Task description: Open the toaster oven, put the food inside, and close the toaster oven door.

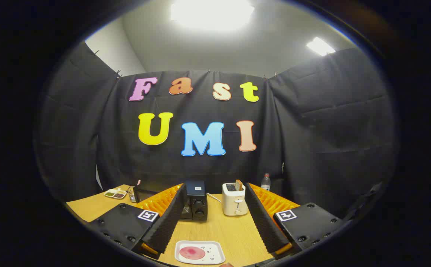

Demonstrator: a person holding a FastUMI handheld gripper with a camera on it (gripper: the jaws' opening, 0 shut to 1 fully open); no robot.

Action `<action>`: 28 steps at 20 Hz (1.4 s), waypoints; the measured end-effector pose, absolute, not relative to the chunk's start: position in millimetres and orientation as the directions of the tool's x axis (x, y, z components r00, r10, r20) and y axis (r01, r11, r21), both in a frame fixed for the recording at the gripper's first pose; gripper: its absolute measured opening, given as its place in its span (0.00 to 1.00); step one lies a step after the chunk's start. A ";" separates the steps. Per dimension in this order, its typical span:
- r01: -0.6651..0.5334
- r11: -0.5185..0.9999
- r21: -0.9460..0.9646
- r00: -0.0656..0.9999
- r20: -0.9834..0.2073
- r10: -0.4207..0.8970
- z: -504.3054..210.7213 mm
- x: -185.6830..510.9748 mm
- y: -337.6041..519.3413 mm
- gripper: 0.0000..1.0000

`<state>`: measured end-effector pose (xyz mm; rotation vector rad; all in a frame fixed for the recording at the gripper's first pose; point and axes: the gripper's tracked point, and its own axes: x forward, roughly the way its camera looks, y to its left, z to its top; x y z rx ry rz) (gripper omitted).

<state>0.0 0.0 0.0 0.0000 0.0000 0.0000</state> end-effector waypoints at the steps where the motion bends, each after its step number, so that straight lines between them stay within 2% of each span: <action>1: -0.001 1.000 -0.001 1.000 -0.001 0.001 0.3 0.2 1.1 0.99; 16: -0.020 1.000 0.015 1.000 -0.003 0.020 0.1 15.5 10.8 0.99; 28: -0.131 0.989 0.061 0.991 -0.023 0.133 -3.3 89.3 83.9 0.98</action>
